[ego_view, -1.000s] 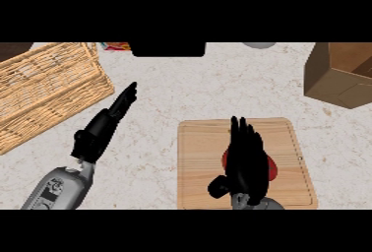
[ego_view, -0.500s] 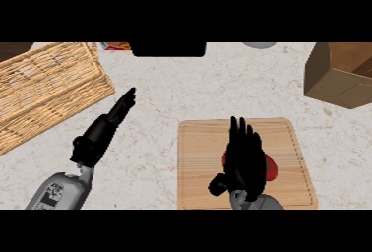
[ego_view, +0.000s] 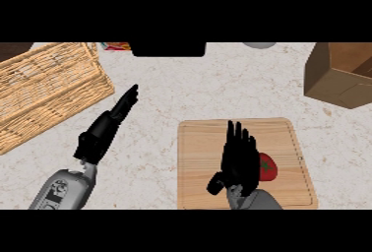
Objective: Pick the pear from the cutting board and place it in the cardboard box
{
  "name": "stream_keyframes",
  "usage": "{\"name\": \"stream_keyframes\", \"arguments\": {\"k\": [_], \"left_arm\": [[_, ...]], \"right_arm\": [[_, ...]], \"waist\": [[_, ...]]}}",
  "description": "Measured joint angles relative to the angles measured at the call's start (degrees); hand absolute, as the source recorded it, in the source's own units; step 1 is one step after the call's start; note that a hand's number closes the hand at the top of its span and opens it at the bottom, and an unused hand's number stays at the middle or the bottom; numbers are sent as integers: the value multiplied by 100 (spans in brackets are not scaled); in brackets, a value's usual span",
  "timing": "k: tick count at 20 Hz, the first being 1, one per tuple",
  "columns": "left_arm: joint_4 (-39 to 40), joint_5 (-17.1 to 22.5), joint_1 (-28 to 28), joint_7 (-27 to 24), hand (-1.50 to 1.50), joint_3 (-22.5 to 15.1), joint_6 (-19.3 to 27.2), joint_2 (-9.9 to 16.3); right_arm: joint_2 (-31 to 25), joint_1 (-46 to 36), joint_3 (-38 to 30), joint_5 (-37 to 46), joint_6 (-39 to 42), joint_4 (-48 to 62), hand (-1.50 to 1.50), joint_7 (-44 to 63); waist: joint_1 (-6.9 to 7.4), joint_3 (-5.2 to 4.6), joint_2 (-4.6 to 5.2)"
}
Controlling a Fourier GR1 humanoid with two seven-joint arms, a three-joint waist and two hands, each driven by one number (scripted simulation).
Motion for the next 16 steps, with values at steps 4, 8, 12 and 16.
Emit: {"name": "stream_keyframes", "arguments": {"k": [4,8,12,16], "left_arm": [[-148,-60,113,66,0,56,-65,-58],[-149,-127,111,79,0,111,-125,-165],[-94,-140,143,9,0,235,-247,-174],[-73,-239,180,-53,0,272,-314,-254]], "right_arm": [[10,184,-76,56,-127,199,-150,-182],[19,179,-144,63,-196,386,-150,-223],[13,111,-265,83,-154,506,-150,-227],[17,191,-416,99,-149,529,150,-317]], "waist": [[-1,1,-3],[-4,-4,-13],[-5,-6,-18],[-11,-13,-38]]}}
